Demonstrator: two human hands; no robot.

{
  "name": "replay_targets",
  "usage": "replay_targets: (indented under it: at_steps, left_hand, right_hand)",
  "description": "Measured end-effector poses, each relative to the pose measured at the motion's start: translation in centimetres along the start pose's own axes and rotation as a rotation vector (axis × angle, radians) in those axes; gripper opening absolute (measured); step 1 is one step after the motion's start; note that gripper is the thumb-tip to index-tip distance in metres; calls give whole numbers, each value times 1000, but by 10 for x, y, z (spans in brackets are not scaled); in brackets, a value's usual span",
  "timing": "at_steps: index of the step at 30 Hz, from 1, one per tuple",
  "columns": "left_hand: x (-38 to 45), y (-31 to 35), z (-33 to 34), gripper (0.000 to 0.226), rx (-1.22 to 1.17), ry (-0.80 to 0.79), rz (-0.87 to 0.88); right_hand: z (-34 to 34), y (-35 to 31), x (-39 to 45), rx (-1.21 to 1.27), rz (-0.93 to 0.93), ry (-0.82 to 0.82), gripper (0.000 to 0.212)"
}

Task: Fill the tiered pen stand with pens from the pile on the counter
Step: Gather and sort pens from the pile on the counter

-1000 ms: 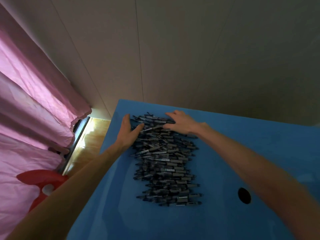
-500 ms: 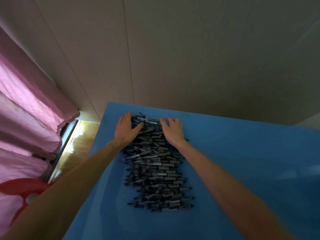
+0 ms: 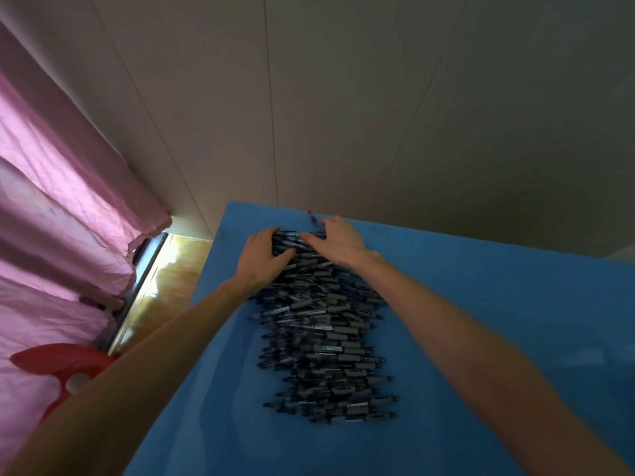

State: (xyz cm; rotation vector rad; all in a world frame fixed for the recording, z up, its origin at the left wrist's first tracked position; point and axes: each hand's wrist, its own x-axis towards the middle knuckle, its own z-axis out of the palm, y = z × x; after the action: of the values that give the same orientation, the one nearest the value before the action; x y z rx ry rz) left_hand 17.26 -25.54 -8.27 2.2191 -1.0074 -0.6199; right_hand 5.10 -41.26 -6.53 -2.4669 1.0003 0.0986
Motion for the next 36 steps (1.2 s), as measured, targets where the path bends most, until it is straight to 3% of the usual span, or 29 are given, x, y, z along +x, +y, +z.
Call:
replay_targets:
  at_steps: [6,9,11,16,19,25,36]
  left_hand:
    - [-1,-4,-9,58,-186,1,-44]
    - [-7,-15,-16,53,-251,24,-43]
    - [-11,-22,-19,49,-281,59,-61]
    - [-22,-27,-17,46,-197,125,-59]
    - [-30,-22,-10,51,-177,132,-88]
    - [-39,-11,1,57,-375,134,-158]
    - [-30,-6,-1,68,-510,92,-186]
  right_hand:
    - [-19,-12,21,-63,-180,-266,53]
    - [-33,-15,18,-177,-225,-497,64]
    - [-33,-14,18,-294,-255,-559,76]
    - [-23,-7,17,-474,-358,-490,89]
    - [-19,-4,20,-404,-355,-454,93]
    - [-20,4,20,-195,-280,-466,79]
    - [-11,-11,9,-375,-346,-321,93]
